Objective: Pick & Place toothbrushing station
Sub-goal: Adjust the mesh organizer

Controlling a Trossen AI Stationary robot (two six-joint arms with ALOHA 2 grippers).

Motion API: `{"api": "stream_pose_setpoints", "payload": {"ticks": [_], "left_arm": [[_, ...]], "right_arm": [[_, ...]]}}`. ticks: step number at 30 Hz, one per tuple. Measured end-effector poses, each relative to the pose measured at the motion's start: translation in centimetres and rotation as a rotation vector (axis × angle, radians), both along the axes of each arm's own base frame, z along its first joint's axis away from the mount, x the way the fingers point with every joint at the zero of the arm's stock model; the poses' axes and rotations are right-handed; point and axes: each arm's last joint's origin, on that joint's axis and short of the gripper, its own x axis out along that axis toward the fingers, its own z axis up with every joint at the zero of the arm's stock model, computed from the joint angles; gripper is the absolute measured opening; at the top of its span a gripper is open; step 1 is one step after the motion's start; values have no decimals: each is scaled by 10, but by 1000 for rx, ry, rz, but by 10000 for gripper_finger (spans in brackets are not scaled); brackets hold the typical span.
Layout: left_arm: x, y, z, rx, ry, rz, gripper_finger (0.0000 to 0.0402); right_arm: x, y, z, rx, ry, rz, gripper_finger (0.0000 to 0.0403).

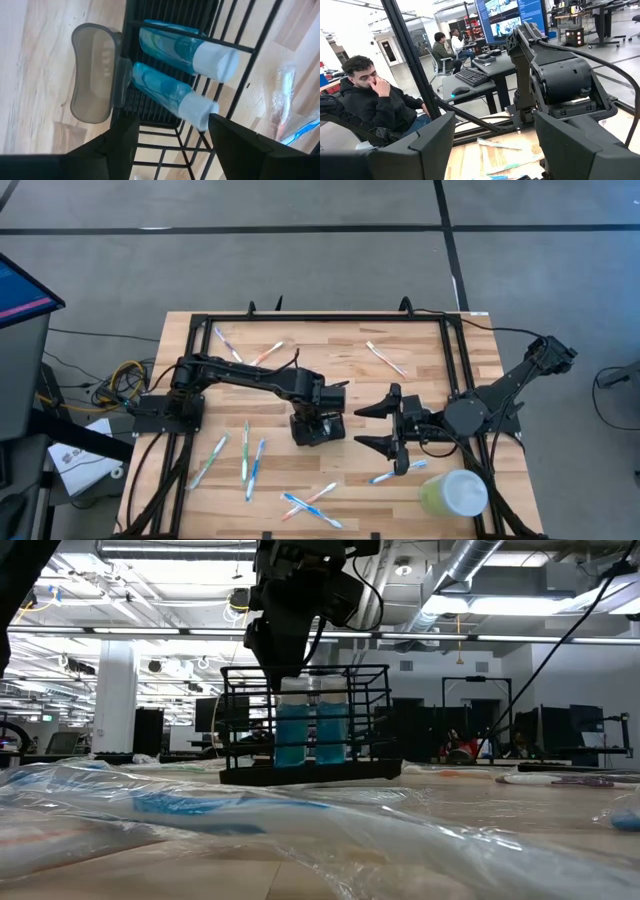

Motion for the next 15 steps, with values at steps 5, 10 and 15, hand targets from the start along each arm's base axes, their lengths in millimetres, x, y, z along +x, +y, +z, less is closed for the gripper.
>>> {"api": "stream_pose_setpoints", "payload": {"ticks": [5, 10, 15], "left_arm": [[0, 0, 0, 5, -2, -1, 229], [3, 0, 7, 11, -26, -14, 218], [4, 0, 10, 15, -42, -16, 204]], "right_arm": [[0, 0, 0, 0, 0, 0, 265], [1, -1, 0, 2, 0, -5, 265], [1, -2, 0, 8, -1, -7, 265]]}}
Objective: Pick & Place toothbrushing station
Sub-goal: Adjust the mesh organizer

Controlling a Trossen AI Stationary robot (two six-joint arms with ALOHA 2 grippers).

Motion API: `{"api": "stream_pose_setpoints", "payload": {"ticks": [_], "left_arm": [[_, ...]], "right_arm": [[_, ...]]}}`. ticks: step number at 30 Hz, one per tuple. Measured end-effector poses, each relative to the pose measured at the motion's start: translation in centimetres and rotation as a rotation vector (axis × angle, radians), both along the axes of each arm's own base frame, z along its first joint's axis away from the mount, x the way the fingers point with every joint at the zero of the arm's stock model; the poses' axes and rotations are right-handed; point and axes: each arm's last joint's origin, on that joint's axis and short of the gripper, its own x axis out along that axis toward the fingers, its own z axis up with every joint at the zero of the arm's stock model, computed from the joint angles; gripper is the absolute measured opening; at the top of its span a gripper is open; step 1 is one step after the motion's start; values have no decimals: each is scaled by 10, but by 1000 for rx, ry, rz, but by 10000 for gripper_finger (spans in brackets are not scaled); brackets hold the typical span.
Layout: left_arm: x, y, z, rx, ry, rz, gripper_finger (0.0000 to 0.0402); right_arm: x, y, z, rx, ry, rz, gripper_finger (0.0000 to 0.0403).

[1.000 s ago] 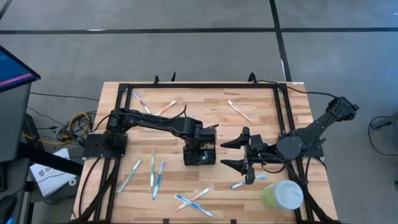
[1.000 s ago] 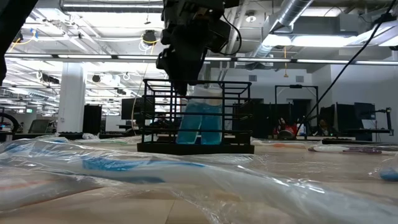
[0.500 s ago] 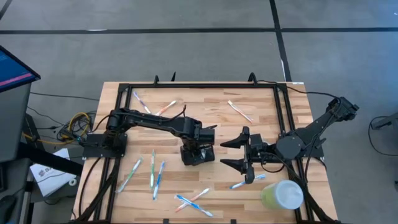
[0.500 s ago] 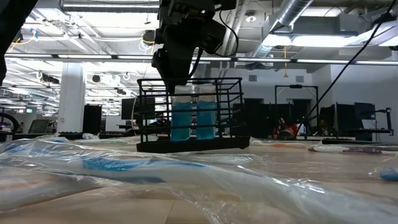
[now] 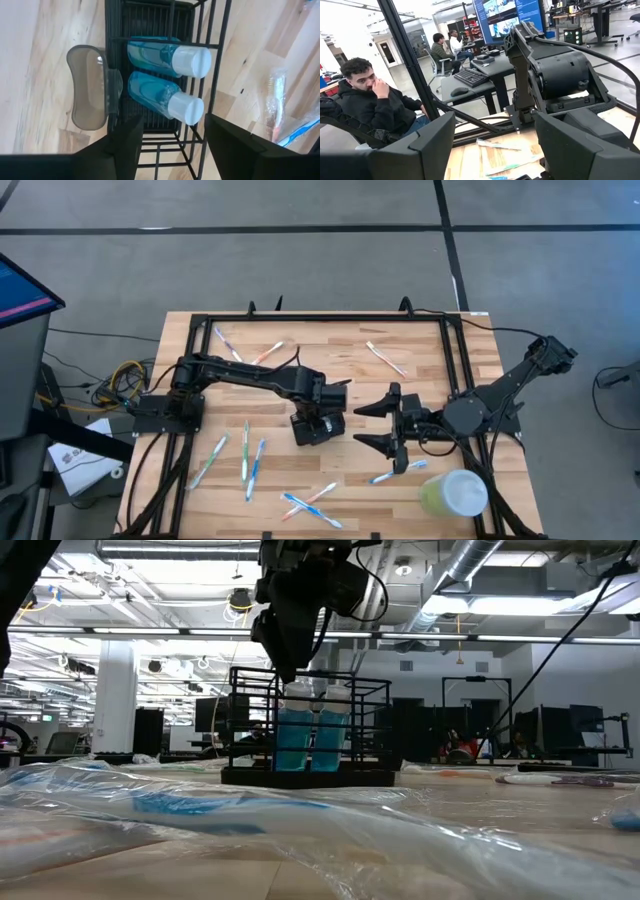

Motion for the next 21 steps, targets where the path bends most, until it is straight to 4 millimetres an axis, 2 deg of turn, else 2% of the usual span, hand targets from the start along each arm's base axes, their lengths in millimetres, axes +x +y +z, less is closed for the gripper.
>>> {"api": "stream_pose_setpoints", "payload": {"ticks": [6, 14, 21], "left_arm": [[-1, 1, 2, 23, -8, 3, 179], [-12, 11, 31, 127, -92, 25, 121], [-17, 26, 40, 130, -102, 83, 64]], "right_arm": [[0, 0, 0, 0, 0, 1, 265], [0, -1, -1, -2, 7, -3, 265], [4, -8, -5, 54, 45, -36, 265]]}}
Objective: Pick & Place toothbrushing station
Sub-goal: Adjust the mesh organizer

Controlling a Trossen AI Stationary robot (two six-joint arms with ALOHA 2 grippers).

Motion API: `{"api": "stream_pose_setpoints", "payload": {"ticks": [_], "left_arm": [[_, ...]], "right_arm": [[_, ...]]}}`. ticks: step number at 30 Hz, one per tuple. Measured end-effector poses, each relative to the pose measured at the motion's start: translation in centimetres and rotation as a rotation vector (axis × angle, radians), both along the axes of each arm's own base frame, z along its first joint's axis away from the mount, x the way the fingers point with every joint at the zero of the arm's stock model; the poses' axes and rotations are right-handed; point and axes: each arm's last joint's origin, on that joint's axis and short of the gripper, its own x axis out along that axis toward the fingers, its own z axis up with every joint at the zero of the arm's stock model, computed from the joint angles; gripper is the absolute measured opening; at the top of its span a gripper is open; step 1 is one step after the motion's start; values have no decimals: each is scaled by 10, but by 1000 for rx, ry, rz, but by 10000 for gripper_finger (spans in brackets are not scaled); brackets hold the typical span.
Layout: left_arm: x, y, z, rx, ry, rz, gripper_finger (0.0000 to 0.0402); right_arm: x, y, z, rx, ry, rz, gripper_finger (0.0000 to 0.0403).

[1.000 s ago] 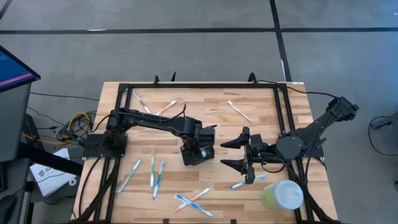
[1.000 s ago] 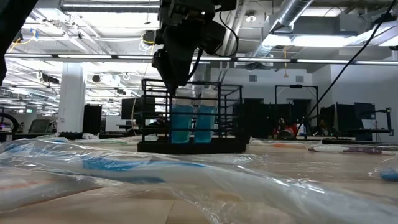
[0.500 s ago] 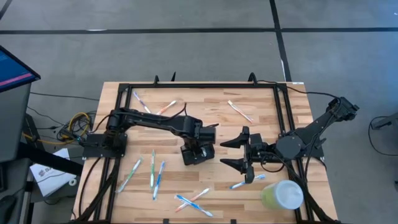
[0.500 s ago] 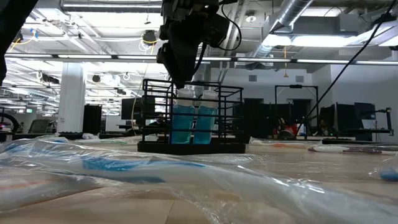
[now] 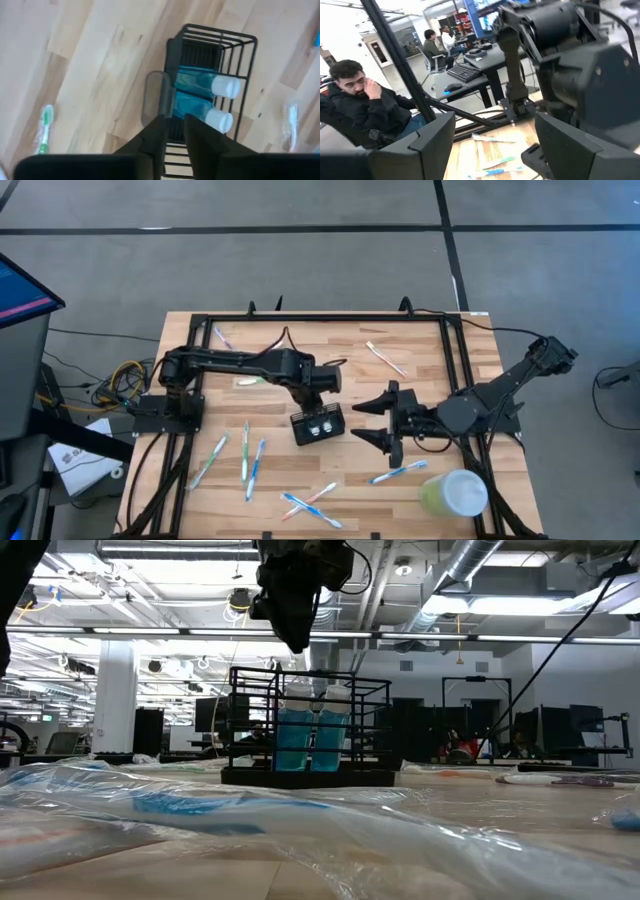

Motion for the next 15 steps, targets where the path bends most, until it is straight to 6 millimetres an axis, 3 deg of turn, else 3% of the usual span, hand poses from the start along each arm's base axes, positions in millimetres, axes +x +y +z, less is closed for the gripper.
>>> {"api": "stream_pose_setpoints", "payload": {"ticks": [5, 8, 11, 15], "left_arm": [[-2, 0, 4, -4, -11, 10, 10], [-3, -1, 6, 4, -18, 37, 5], [-5, -4, 10, 12, -35, 54, 2], [-6, -11, 12, 25, -48, 64, 1]], "right_arm": [[2, -5, -7, 52, 58, -28, 265], [2, -8, -12, 82, 97, -43, 254], [3, -11, -15, 112, 130, -57, 224], [6, -16, -18, 148, 154, -36, 152]]}}
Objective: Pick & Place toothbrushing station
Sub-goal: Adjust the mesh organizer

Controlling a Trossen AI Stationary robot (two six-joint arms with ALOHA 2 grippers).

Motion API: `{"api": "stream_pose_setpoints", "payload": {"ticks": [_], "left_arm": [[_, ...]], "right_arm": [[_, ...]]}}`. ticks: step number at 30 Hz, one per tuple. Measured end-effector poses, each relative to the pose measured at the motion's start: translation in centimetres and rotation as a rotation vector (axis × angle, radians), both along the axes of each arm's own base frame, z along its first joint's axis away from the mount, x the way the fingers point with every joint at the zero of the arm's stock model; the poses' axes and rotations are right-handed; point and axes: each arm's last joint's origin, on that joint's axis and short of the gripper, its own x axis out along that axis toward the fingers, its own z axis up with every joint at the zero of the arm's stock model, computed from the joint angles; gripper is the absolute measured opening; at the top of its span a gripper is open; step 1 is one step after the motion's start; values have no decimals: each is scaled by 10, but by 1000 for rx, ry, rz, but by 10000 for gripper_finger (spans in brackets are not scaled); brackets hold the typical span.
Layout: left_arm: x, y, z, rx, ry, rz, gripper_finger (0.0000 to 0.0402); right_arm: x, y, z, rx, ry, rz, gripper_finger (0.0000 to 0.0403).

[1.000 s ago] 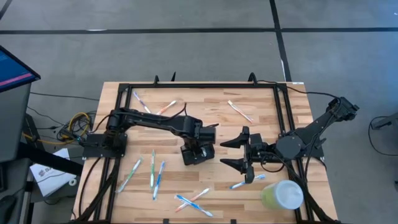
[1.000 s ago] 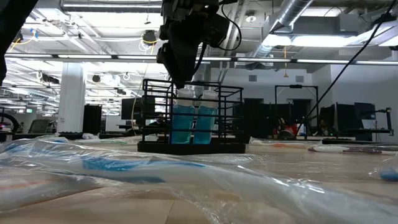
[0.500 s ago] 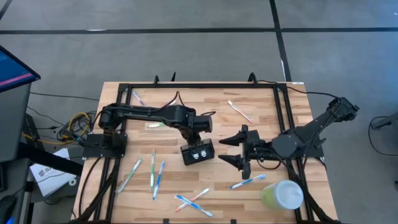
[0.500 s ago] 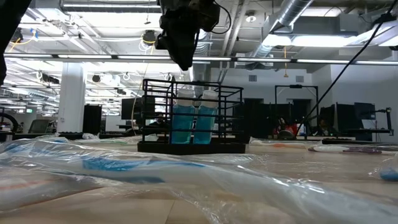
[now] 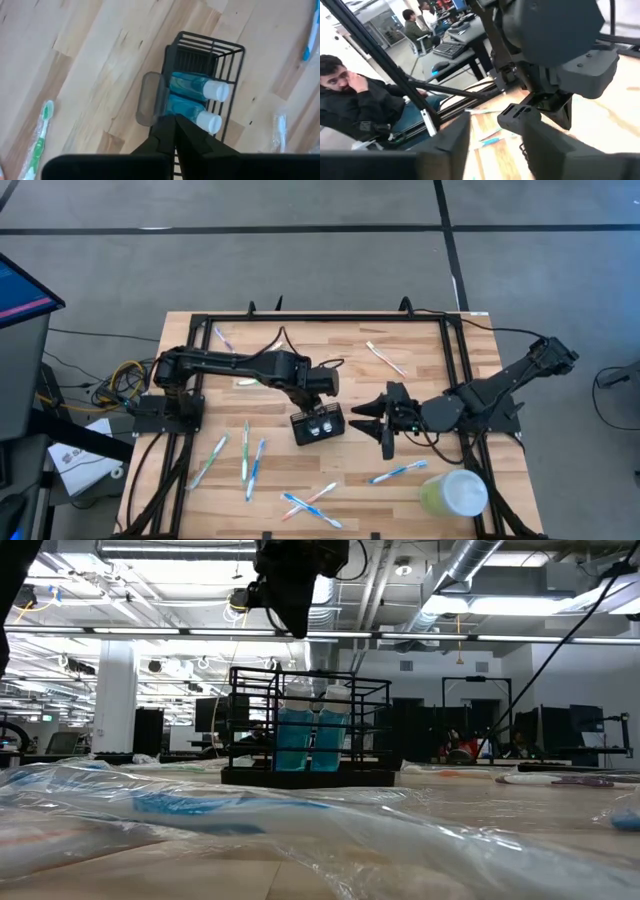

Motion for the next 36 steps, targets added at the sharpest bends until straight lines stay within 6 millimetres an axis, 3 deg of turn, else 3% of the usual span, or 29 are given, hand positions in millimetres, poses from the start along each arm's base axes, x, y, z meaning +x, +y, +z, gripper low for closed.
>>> {"api": "stream_pose_setpoints", "payload": {"ticks": [5, 8, 18, 22, 29, 36], "left_arm": [[-1, -14, 1, 12, -13, -5, 0], [-1, -22, 1, 19, -21, 2, 0], [-4, -47, 1, 23, -49, 31, 0], [-10, -57, 10, 34, -94, 62, 0], [-45, -62, 26, 11, -273, 154, 0], [-96, -51, 5, -128, -445, 321, 0]], "right_arm": [[4, -6, 0, 51, 7, 26, 61], [5, -9, 0, 59, 7, 19, 39], [7, -15, -5, 79, 64, 57, 51], [8, -17, -8, 97, 103, 126, 51], [8, -16, -8, 75, 110, 193, 52], [11, -29, -13, 110, 166, 129, 47]]}}
